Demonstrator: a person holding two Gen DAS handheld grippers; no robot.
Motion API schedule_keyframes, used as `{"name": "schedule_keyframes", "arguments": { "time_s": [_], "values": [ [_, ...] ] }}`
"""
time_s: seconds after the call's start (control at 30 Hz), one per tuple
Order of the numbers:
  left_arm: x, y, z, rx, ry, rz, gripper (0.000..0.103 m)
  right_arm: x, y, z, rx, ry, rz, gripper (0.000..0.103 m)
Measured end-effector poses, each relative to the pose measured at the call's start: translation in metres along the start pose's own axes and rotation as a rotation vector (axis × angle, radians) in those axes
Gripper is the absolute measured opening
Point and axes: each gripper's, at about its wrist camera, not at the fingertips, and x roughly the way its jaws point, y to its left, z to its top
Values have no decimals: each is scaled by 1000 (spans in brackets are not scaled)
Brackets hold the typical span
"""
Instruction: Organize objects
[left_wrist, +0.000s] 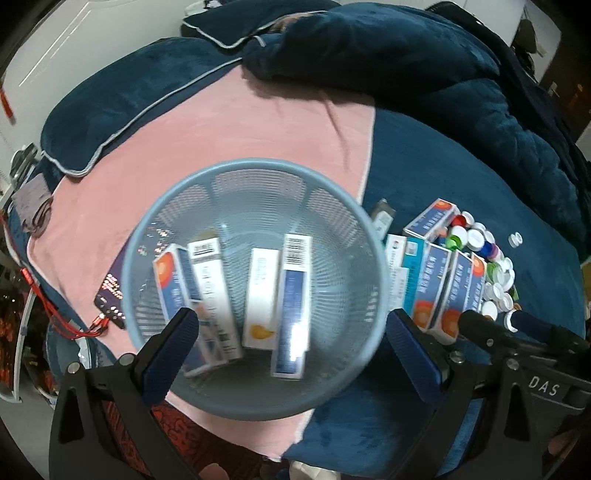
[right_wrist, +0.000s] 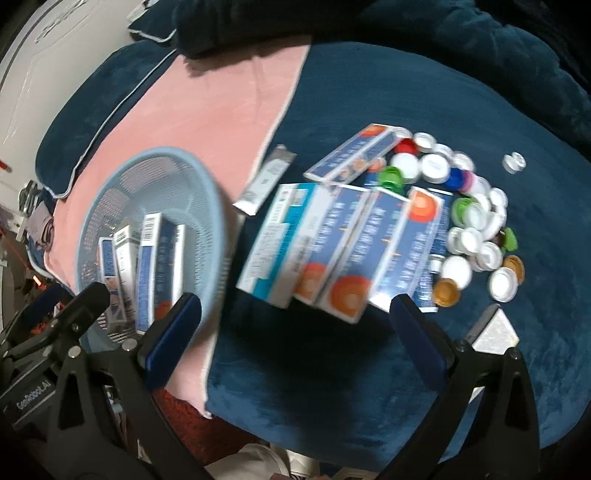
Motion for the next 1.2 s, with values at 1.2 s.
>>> {"name": "schedule_keyframes", "arguments": {
  "time_s": [1.2],
  "values": [
    [53, -158, -23, 240, 140, -167, 102, -2, -190, -53, 371, 115, -135, 103]
  ]
}}
